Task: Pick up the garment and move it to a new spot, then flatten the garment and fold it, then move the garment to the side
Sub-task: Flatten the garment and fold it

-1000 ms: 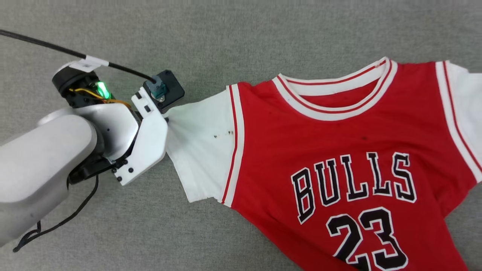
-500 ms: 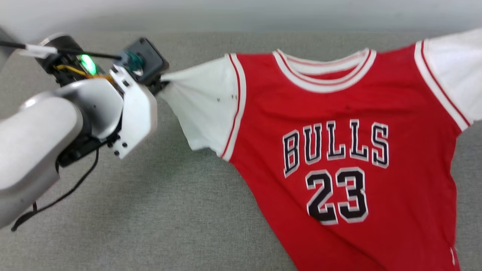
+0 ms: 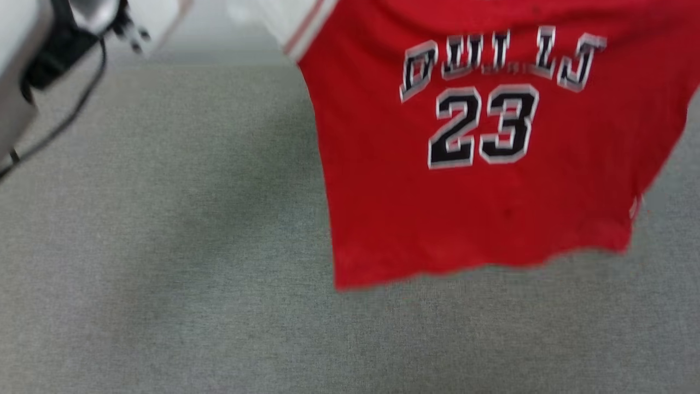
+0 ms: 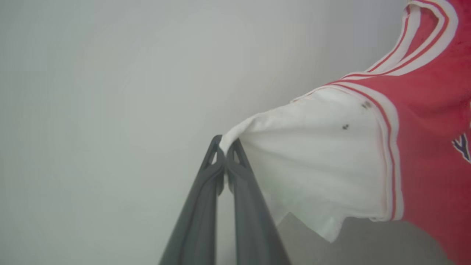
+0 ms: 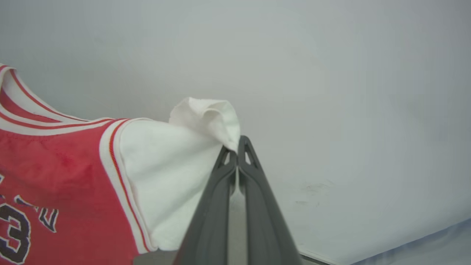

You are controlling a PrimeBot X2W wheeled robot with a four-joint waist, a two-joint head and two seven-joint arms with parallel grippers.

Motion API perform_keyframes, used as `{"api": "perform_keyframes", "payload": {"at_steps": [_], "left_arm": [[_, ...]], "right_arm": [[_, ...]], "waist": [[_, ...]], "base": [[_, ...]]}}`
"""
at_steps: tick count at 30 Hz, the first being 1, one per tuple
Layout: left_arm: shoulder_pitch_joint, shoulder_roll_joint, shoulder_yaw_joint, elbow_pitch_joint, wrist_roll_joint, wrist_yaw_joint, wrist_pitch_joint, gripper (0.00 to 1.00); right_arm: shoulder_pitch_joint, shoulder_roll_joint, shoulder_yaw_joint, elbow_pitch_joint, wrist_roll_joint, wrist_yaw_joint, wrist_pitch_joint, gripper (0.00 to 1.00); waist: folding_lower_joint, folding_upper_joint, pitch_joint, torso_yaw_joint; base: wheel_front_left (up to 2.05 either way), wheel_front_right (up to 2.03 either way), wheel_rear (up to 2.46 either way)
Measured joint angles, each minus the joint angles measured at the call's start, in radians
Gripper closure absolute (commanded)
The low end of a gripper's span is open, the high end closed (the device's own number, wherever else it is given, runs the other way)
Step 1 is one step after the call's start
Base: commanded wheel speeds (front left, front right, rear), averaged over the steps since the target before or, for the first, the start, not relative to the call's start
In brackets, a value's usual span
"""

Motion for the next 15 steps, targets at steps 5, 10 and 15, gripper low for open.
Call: {"api": "perform_keyframes", "payload": {"at_steps": [5,10,15], "left_arm": [[-0.15,-0.046,0.046,0.101,0.061,0.003,-0.069,1.0],[-0.292,-0.086,0.08,0.189,0.12,0.01,-0.141,1.0],[-0.411,-0.124,0.109,0.284,0.157,0.023,-0.208,1.0]], "right_arm": [[-0.177,0.068,0.018,0.077,-0.073,0.0,-0.041,1.0],[-0.352,0.123,0.03,0.154,-0.142,0.0,-0.077,1.0],[-0.512,0.176,0.036,0.244,-0.207,0.0,-0.14,1.0]], "waist": [[0.0001,0.0,0.061,-0.006],[0.0001,0.0,0.136,-0.008],[0.0001,0.0,0.216,-0.005]], "base": [[0.0,0.0,0.0],[0.0,0.0,0.0],[0.0,0.0,0.0]]}}
